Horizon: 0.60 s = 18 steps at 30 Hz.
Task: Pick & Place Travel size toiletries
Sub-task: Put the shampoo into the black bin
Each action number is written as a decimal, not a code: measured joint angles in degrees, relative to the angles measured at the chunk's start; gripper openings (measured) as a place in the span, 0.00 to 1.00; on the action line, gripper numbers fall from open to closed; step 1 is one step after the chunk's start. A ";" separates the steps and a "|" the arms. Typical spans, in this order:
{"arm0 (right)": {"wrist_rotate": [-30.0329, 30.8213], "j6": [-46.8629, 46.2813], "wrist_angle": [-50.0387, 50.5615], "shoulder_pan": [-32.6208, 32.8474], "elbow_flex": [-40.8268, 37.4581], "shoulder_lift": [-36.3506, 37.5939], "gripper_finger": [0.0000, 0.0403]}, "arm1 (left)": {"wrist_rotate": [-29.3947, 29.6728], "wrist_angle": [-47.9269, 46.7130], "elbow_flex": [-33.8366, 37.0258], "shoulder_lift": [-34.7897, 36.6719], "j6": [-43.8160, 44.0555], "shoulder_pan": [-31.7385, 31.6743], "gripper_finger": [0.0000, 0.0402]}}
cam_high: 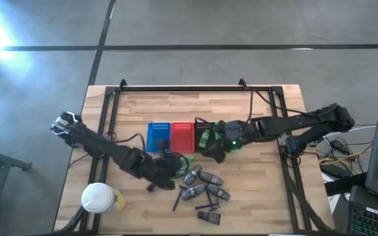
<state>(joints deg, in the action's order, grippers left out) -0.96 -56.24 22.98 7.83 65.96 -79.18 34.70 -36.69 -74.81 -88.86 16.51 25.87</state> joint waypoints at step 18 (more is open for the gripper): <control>-1.57 -2.14 -5.77 0.02 0.26 -2.29 0.84 | -2.21 9.72 -2.64 -1.83 -12.07 -7.13 0.35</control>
<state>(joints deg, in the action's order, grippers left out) -2.53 -58.38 17.21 7.86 66.22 -81.47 32.49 -26.97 -77.45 -90.70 4.45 18.74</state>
